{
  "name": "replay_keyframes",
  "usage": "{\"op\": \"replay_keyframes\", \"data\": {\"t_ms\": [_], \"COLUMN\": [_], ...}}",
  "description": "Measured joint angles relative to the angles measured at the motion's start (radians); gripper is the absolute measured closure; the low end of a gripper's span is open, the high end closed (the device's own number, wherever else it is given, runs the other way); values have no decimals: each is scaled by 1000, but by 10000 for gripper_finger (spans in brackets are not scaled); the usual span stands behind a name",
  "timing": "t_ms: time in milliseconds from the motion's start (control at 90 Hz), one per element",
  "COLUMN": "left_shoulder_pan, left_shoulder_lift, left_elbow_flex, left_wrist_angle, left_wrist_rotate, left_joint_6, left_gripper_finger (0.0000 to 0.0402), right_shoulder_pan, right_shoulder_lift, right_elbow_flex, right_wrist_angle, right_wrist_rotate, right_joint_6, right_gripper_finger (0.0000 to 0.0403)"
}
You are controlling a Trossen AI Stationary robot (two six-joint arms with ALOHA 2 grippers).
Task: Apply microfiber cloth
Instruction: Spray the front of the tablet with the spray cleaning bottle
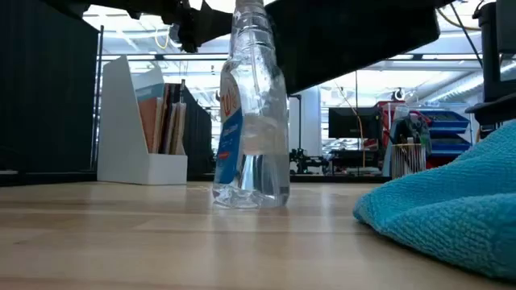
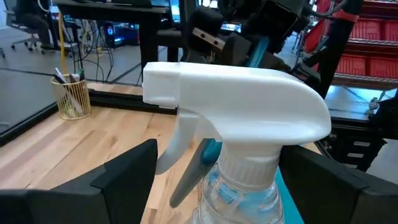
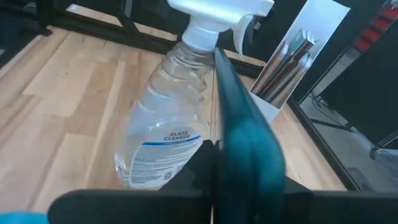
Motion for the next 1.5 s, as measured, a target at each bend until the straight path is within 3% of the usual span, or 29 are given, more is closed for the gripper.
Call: {"op": "replay_keyframes", "data": {"t_ms": [844, 1122, 1500], "left_shoulder_pan": [1, 2, 3], "left_shoulder_lift": [0, 0, 0], "left_elbow_flex": [0, 0, 0], "left_wrist_angle": [-10, -16, -13], "left_wrist_rotate": [-15, -26, -8], "left_joint_6": [1, 3, -75], "left_gripper_finger": [88, 8, 43], "right_shoulder_pan": [7, 0, 2], "right_shoulder_lift": [-22, -22, -19], "right_elbow_flex": [0, 0, 0], "right_wrist_angle": [-35, -30, -6], "right_wrist_rotate": [20, 14, 12], "right_joint_6": [-3, 1, 18], "right_gripper_finger": [394, 394, 394]}}
